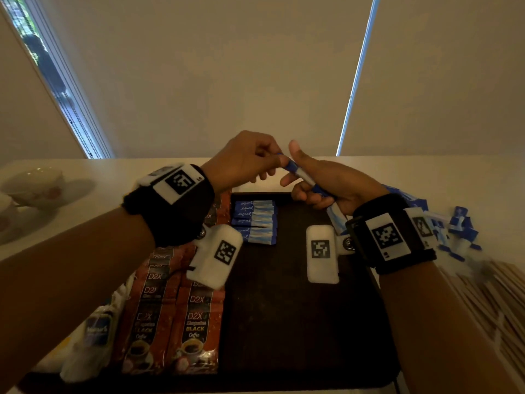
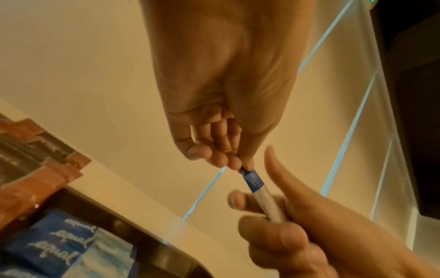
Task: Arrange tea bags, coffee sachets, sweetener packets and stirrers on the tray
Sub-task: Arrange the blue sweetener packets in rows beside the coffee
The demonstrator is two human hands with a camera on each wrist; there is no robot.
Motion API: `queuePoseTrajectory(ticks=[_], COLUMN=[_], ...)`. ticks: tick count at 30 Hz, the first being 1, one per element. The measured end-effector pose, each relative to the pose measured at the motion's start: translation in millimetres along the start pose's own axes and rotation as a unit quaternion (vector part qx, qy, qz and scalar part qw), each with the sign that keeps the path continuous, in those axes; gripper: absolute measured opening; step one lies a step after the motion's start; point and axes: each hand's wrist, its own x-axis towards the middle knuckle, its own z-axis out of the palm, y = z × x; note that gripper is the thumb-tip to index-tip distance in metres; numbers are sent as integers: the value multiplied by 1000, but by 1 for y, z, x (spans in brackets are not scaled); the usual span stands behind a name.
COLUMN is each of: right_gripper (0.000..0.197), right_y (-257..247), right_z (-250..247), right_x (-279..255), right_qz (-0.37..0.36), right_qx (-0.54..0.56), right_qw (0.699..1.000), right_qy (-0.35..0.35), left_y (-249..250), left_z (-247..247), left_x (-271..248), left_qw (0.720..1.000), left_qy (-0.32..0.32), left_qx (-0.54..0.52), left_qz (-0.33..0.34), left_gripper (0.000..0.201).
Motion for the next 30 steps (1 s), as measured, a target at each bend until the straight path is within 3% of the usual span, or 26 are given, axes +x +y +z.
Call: queuePoseTrajectory(ticks=[3,7,12,14,16,18,24,30], right_gripper=[43,33,29,22,17,12,15,8], right_y=[1,3,4,5,5,4,3,6], right_z=[-9,-11,-10,-9,-8,-9,-11,-11], right_x=[-2,0,2,1,0,-1,-4,0], right_qz=[-1,4,-1,-14,-29,-40,-30,3], right_qx=[-5,3,-33,-31,-25,-18,-78,-109], right_qw=[999,996,995,995,995,995,994,990], right_qy=[33,85,98,92,94,90,75,88], left_y=[-11,-20,-18,-14,-12,-10,-15,-16], left_z=[-12,-13,-7,-3,0,2,-1,-5], left_x=[-2,-8,-9,-9,-8,-9,-10,-13], left_qw=[998,992,999,998,980,963,979,983], left_qy=[1,-11,4,-27,-74,-112,-142,-149], left_qx=[-38,-97,45,-13,-127,-176,-101,-18], left_qz=[-57,-78,-11,-55,-138,-169,-108,-106], left_gripper=[10,11,26,33,35,29,11,10])
